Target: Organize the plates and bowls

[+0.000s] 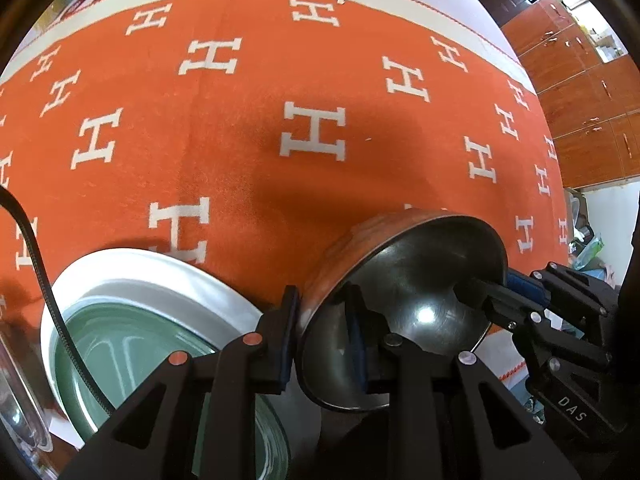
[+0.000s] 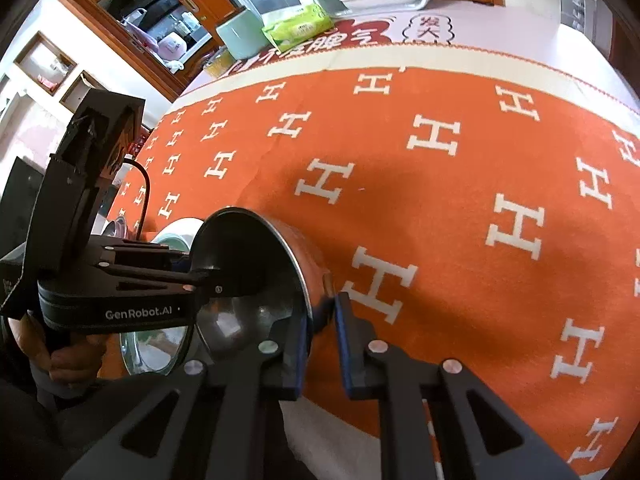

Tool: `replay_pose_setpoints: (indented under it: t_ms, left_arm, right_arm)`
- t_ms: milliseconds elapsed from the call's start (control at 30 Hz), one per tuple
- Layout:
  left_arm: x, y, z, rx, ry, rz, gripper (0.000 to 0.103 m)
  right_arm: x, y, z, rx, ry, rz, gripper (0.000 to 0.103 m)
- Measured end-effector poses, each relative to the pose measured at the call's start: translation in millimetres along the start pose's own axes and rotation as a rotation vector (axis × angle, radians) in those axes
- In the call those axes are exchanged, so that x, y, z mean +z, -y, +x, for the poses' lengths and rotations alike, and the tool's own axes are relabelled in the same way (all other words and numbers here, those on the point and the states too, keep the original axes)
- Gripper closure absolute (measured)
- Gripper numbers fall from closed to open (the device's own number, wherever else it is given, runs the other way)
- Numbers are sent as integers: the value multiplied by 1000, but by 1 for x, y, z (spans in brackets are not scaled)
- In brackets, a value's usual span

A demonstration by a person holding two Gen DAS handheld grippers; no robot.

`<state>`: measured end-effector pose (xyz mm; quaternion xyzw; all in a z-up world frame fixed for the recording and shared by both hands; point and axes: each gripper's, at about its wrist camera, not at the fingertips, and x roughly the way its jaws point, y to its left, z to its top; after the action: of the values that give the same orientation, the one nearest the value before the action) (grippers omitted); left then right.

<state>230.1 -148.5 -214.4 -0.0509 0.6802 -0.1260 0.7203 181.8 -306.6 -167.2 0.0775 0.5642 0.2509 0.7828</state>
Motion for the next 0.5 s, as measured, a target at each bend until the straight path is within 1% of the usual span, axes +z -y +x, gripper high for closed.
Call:
replay_pose_setpoints:
  t_ms: [500]
  left_arm:
    - [-43,-2,-50,-1,142,27,87]
  right_arm:
    - [-15,-35,-28,-45,89,-80,93]
